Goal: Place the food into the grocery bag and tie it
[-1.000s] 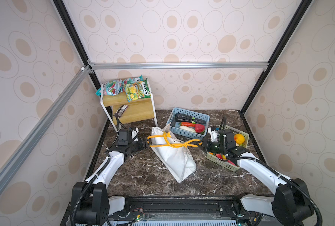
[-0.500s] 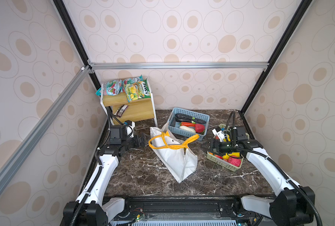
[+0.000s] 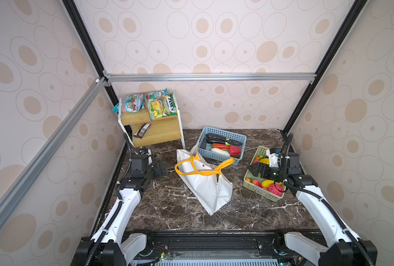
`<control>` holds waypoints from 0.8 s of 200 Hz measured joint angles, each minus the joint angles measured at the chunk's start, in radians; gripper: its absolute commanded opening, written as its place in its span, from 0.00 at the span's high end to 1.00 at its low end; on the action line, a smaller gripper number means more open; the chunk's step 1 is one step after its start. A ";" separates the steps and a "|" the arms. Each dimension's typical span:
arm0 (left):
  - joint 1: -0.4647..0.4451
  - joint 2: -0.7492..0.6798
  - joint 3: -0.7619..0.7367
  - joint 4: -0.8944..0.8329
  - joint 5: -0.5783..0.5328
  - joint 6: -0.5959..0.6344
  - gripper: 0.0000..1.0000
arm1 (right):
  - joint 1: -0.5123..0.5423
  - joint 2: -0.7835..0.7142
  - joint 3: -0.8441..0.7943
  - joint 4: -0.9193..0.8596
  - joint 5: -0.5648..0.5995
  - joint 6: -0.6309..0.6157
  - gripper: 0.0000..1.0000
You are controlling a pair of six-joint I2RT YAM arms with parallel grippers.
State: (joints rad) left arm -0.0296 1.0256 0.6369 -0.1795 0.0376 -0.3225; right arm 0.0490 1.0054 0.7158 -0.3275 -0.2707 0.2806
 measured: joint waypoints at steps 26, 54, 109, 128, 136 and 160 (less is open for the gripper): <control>0.000 -0.119 -0.300 0.311 -0.111 0.106 0.01 | 0.000 0.013 -0.143 0.173 0.217 -0.065 0.00; 0.001 -0.143 -0.504 0.612 -0.140 0.233 0.01 | 0.000 0.129 -0.249 0.421 0.358 -0.144 0.00; 0.002 0.204 -0.519 1.135 -0.103 0.277 0.01 | -0.004 0.355 -0.287 0.846 0.389 -0.224 0.00; 0.002 0.322 -0.519 1.286 -0.086 0.280 0.01 | -0.004 0.433 -0.285 0.940 0.376 -0.245 0.00; 0.002 0.365 -0.516 1.340 -0.084 0.282 0.01 | -0.004 0.468 -0.284 0.988 0.371 -0.254 0.00; 0.002 0.523 -0.503 1.501 -0.072 0.288 0.01 | -0.004 0.522 -0.284 1.077 0.357 -0.271 0.00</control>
State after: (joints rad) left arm -0.0277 1.5486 0.1341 1.3220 -0.0349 -0.0345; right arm 0.0452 1.5276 0.4320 0.7494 0.0860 0.0093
